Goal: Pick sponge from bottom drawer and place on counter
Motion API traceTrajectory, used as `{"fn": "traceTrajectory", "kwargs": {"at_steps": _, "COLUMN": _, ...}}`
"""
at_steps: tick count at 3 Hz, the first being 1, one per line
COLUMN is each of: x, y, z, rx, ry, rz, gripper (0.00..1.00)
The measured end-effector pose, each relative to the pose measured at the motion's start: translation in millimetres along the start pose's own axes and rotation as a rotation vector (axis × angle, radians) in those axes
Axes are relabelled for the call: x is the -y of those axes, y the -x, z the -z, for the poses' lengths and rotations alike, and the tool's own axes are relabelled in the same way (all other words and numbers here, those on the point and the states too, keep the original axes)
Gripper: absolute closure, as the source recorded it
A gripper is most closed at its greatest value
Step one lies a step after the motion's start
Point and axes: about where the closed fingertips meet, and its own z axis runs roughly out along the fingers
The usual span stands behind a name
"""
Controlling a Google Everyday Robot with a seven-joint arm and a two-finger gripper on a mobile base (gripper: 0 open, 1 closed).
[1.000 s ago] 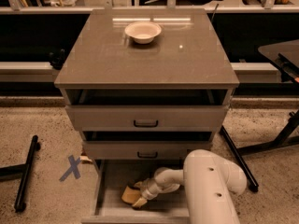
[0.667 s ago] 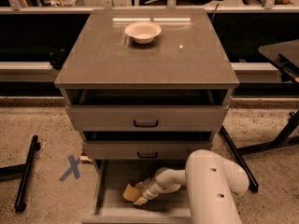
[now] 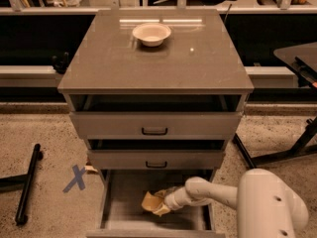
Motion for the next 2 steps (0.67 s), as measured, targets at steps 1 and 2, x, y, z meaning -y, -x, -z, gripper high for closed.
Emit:
{"fn": "traceTrajectory", "kwargs": {"at_steps": 1, "x": 2, "y": -6, "z": 51, "rx": 0.079, "ry": -0.013, "rz": 0.007, "gripper": 1.0}}
{"fn": "traceTrajectory", "kwargs": {"at_steps": 2, "x": -17, "y": -4, "z": 61, "rx": 0.114, "ry": 0.049, "rz": 0.009, "gripper": 1.0}}
